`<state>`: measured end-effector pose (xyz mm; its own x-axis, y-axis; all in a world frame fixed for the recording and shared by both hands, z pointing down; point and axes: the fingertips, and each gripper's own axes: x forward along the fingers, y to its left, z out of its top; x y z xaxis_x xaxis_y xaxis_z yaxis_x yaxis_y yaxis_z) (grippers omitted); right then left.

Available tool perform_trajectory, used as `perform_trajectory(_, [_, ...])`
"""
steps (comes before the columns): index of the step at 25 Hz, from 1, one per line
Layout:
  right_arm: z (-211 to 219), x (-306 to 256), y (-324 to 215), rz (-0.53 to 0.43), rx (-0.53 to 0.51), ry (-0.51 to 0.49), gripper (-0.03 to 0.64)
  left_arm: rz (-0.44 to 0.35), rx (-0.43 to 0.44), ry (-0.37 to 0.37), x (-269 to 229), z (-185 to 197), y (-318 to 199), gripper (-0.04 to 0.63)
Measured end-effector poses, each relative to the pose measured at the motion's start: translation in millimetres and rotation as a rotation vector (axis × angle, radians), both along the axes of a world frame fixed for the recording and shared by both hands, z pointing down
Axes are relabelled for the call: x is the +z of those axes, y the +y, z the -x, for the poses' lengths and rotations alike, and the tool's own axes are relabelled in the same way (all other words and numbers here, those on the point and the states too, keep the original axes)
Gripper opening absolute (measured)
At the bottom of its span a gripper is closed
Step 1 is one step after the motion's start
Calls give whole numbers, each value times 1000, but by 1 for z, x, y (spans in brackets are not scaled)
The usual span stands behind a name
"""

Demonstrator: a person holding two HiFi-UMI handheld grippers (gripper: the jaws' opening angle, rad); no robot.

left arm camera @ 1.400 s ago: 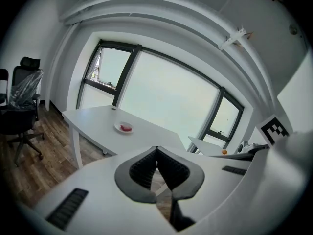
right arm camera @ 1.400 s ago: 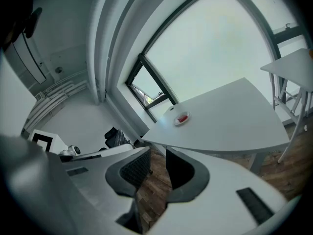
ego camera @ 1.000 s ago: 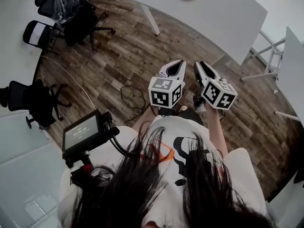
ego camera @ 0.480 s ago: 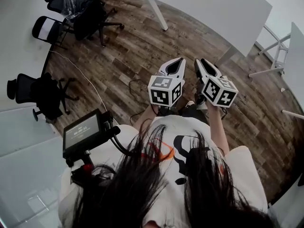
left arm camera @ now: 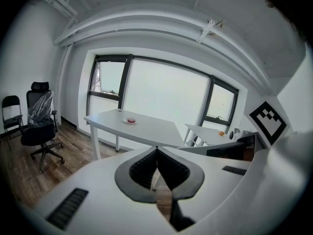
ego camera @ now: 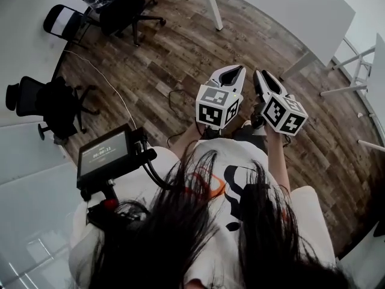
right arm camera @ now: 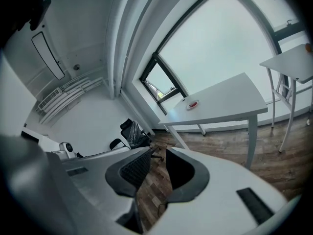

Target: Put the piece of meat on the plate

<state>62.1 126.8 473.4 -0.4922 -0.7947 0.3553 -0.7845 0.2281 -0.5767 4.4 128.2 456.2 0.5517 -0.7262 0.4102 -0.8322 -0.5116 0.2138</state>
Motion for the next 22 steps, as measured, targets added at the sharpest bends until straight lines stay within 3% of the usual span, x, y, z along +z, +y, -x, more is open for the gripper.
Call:
perform_trajectory(6, [57, 0, 33, -2, 33, 33, 107, -15, 16, 26, -3, 57, 30, 6])
perform_trajectory(22, [64, 13, 47, -12, 58, 70, 107, -54, 47, 66, 4, 59, 32, 6])
